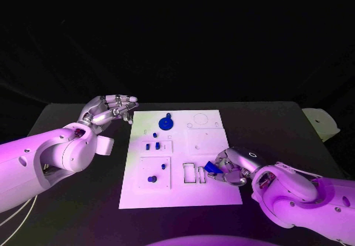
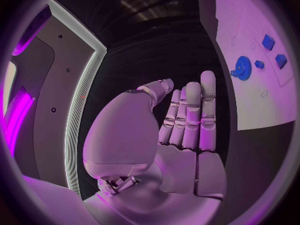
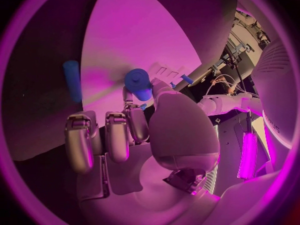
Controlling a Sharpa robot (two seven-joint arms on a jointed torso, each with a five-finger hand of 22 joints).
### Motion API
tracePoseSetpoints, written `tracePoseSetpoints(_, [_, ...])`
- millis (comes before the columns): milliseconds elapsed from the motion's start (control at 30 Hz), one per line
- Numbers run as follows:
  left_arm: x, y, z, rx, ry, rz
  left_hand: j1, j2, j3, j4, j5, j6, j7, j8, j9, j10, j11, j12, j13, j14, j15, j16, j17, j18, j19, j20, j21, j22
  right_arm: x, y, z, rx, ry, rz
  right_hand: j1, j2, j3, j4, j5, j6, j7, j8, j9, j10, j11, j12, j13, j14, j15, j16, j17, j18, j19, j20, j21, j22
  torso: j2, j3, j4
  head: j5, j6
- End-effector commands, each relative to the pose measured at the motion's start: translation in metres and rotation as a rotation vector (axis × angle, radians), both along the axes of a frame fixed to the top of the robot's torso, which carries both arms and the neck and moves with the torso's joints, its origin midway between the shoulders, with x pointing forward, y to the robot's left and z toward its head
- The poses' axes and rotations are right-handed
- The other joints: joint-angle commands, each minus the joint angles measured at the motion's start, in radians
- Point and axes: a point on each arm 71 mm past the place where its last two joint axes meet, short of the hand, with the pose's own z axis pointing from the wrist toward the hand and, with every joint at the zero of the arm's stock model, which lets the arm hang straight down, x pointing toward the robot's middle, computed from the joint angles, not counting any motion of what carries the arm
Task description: Assemble the parts on the task board
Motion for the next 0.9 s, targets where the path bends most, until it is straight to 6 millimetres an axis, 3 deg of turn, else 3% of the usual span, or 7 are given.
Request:
tracePoseSetpoints(33, [-0.001,-0.002,0.001,-0.013,-0.006,-0.016,-0.004,0.008,-0.007,0.0,0.004,-0.004,-0.001,0.006,-0.001,-0.007,0.001,0.006,0.001,-0.007,0.0,0.002,-0.002,0.006,0.0,0.006,-0.006,-0.002,-0.001,0.001,0.011,0.097,-0.047,-0.043,0.026,0.026,0.005,0.002,0.005,0.041,-0.031,0.037,0.025,0.009,-0.003,0.01,0.09,0.091,-0.01,0.004,0.185,-0.007,0.105,-0.01,0.004,0.263,-0.001,-0.0006,0.0009,-0.002,0.002])
tracePoseSetpoints(267, [0.0,-0.004,0.001,-0.014,-0.005,-0.019,-0.004,0.008,-0.007,0.0,0.004,-0.004,-0.001,0.006,-0.001,-0.007,0.001,0.006,0.001,-0.007,0.0,0.002,-0.002,0.006,0.0,0.006,-0.006,-0.002,-0.003,0.017,0.018,0.164,0.004,-0.025,0.008,0.034,0.004,0.004,0.014,0.046,-0.035,0.046,0.031,0.016,-0.007,0.021,0.098,0.092,-0.013,0.007,0.191,-0.007,0.105,-0.014,0.004,0.263,0.0,-0.0003,0.0012,-0.004,0.002])
tracePoseSetpoints(433, [0.0,-0.006,0.001,-0.018,-0.004,-0.023,-0.004,0.008,-0.007,0.0,0.004,-0.004,-0.001,0.006,-0.001,-0.007,0.001,0.006,0.001,-0.007,0.0,0.002,-0.002,0.006,0.0,0.006,-0.006,-0.002,0.0,0.031,0.01,0.166,0.094,0.009,-0.013,0.048,0.004,0.004,0.021,0.051,-0.039,0.053,0.035,0.019,-0.01,0.022,0.1,0.095,-0.016,0.013,0.203,-0.007,0.105,-0.017,0.004,0.263,0.0,-0.0016,0.0007,-0.003,0.002])
tracePoseSetpoints(533, [-0.001,-0.007,0.001,-0.02,-0.003,-0.026,-0.004,0.008,-0.007,0.0,0.004,-0.004,-0.001,0.006,-0.001,-0.007,0.001,0.006,0.001,-0.007,0.0,0.002,-0.002,0.006,0.0,0.006,-0.006,-0.002,0.001,0.037,0.005,0.157,0.129,0.021,-0.03,0.05,-0.001,0.005,0.022,0.053,-0.039,0.056,0.038,0.02,-0.011,0.024,0.102,0.095,-0.017,0.015,0.207,-0.007,0.105,-0.018,0.004,0.263,0.001,-0.0021,0.0037,-0.004,0.002])
tracePoseSetpoints(900, [-0.001,-0.008,0.001,-0.021,-0.002,-0.028,-0.005,0.009,-0.007,0.001,0.004,-0.004,-0.001,0.007,-0.001,-0.009,0.001,0.008,0.001,-0.007,0.0,0.003,-0.002,0.006,0.0,0.006,-0.007,-0.002,0.004,0.052,-0.006,0.106,0.183,0.049,-0.131,0.068,-0.04,0.006,-0.011,0.06,-0.045,0.077,0.05,0.03,-0.015,0.034,0.113,0.101,-0.02,0.029,0.237,-0.007,0.105,-0.022,0.004,0.263,0.0,-0.0012,0.0015,0.003,-0.002])
